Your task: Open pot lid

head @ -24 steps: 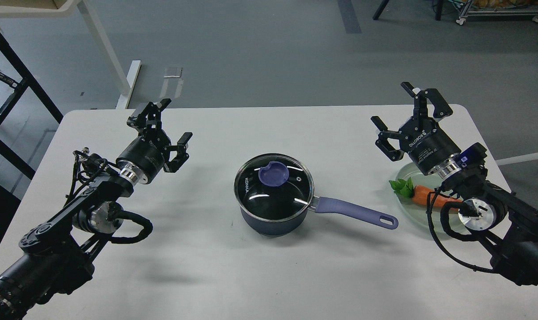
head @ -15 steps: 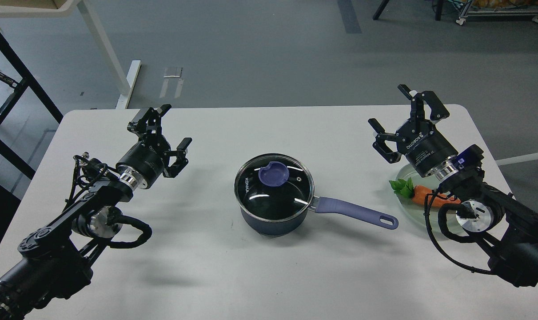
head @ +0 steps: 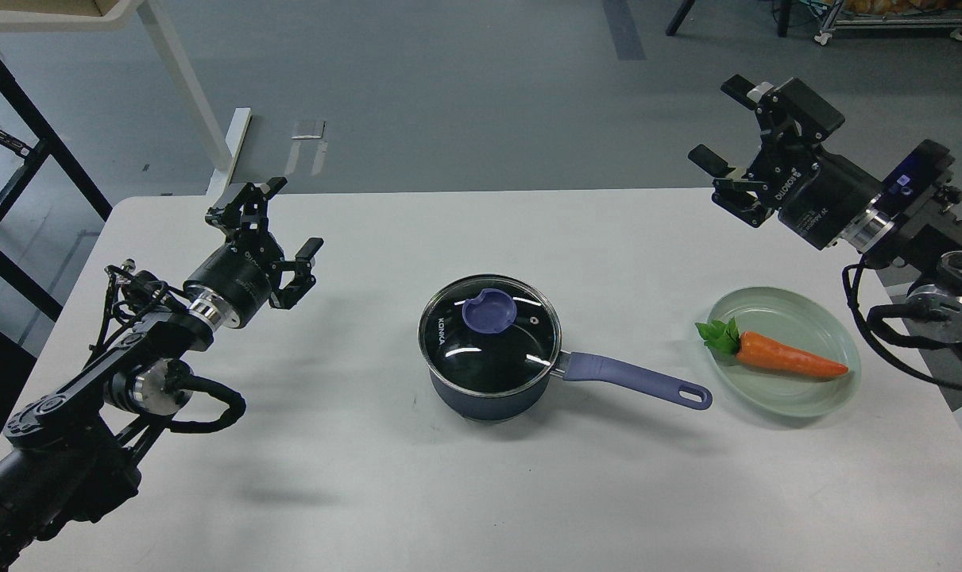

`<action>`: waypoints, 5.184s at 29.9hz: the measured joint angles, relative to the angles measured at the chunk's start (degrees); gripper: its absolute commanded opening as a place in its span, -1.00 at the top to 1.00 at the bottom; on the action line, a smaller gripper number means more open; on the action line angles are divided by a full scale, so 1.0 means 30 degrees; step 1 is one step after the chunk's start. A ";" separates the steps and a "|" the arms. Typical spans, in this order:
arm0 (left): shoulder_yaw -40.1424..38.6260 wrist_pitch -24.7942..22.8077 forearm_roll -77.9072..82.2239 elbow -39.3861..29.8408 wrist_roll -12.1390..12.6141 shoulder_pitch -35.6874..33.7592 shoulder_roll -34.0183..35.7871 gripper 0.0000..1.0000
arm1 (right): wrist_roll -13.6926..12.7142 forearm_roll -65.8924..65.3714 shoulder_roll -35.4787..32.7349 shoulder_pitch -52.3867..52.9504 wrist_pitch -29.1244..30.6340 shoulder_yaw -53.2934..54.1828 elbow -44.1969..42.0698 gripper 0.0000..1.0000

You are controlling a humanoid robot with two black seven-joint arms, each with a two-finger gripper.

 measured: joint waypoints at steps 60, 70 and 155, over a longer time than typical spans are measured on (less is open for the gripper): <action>0.0029 0.0256 0.0187 -0.2384 0.0027 -0.0002 0.0048 -0.99 | -0.0002 -2.5533 -0.1848 -0.0238 -0.4227 -0.6969 0.6400 0.36; 0.0075 0.0245 0.0420 -0.2771 0.0054 -0.0003 0.0107 -0.99 | 0.0008 -2.6022 -0.1958 0.0252 -0.4227 -0.7026 0.6393 0.62; 1.4120 0.8335 3.1953 -0.1646 -0.4066 -0.9042 -0.0619 0.22 | 0.0000 -2.5954 -0.1928 0.0227 -0.4247 -0.7512 0.6383 0.58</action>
